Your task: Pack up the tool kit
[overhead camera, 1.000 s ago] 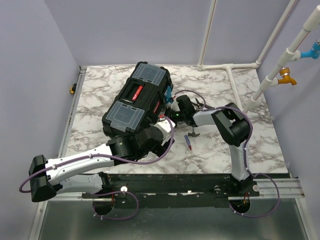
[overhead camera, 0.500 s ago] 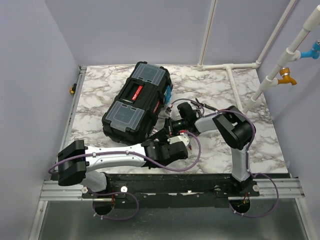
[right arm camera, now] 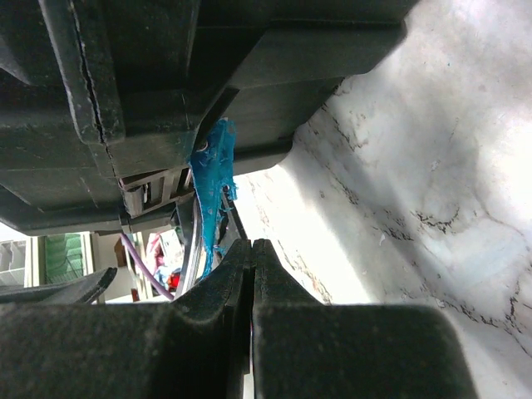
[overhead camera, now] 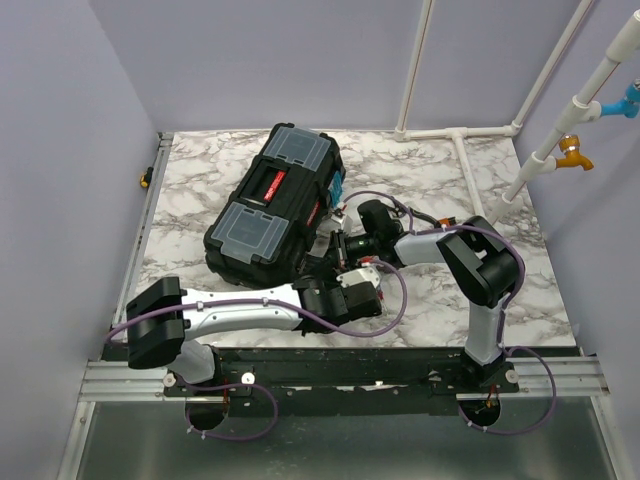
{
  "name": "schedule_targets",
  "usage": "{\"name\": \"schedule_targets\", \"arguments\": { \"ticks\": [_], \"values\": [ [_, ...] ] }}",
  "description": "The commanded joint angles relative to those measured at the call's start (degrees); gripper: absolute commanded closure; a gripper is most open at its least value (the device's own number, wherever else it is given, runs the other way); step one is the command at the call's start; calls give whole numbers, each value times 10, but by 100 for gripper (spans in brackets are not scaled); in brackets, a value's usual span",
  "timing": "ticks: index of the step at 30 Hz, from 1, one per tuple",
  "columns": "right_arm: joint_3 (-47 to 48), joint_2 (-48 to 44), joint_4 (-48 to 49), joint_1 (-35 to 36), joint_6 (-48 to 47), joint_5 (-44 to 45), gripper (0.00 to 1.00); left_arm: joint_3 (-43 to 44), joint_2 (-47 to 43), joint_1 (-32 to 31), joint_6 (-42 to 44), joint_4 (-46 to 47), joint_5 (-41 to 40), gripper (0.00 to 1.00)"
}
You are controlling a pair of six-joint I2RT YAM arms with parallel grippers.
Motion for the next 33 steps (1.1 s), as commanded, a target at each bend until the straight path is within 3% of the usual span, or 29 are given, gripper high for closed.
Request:
{"name": "schedule_targets", "arguments": {
  "ticks": [1, 4, 10, 21, 24, 25, 27, 29, 33],
  "values": [
    [-5, -10, 16, 3, 6, -6, 99, 32, 21, 19, -28, -16, -16, 18],
    [-5, -10, 16, 3, 8, -3, 99, 39, 22, 41, -23, -4, 6, 29],
    [3, -7, 8, 3, 8, 3, 99, 51, 27, 80, -37, -12, 44, 36],
    [14, -8, -3, 3, 7, 9, 99, 49, 44, 95, -16, 11, 71, 71],
    [13, -11, 3, 3, 12, 8, 99, 49, 50, 98, -12, 22, 79, 70],
    [12, -12, 12, 3, 17, 4, 99, 50, 53, 99, -11, 24, 83, 65],
    [10, -15, 17, 3, 22, 1, 99, 51, 55, 100, -11, 27, 86, 45],
    [12, -17, 11, 3, 19, 4, 99, 51, 57, 101, -10, 31, 88, 39],
    [11, -19, 9, 3, 18, 4, 99, 58, 61, 108, -5, 35, 92, 43]
  ]
}}
